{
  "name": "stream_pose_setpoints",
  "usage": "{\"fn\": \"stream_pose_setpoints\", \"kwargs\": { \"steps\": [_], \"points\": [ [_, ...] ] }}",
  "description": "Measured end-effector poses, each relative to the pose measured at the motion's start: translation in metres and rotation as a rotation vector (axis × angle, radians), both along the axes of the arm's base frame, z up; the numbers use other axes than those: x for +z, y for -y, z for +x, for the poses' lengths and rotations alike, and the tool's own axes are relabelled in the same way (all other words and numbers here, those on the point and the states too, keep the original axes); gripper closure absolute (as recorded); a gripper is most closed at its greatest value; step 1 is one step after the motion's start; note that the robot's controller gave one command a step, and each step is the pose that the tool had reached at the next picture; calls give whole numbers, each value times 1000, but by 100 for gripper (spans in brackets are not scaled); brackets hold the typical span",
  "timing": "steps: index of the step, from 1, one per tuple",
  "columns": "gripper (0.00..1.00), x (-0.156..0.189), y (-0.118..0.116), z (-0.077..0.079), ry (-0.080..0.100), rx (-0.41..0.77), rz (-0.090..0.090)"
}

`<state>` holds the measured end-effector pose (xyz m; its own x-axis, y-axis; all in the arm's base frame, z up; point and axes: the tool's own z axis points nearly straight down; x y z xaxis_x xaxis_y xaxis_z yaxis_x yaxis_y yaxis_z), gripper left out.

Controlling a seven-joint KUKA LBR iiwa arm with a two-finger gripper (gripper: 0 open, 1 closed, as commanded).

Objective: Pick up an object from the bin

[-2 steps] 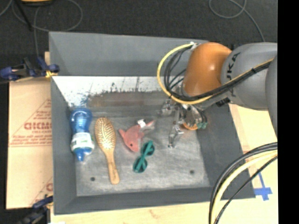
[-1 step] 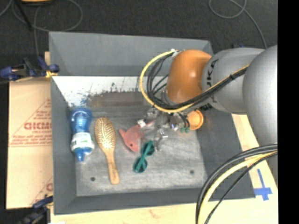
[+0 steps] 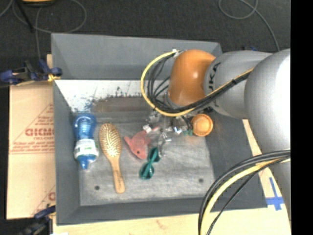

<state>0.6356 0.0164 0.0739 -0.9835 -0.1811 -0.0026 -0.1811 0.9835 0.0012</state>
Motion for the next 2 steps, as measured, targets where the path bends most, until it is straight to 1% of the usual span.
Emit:
{"fn": "stream_pose_setpoints", "kwargs": {
  "steps": [1, 2],
  "points": [
    [100, 2, -33, -12, 6, 433, -6],
    [100, 2, -33, -12, 6, 433, -6]
  ]
}}
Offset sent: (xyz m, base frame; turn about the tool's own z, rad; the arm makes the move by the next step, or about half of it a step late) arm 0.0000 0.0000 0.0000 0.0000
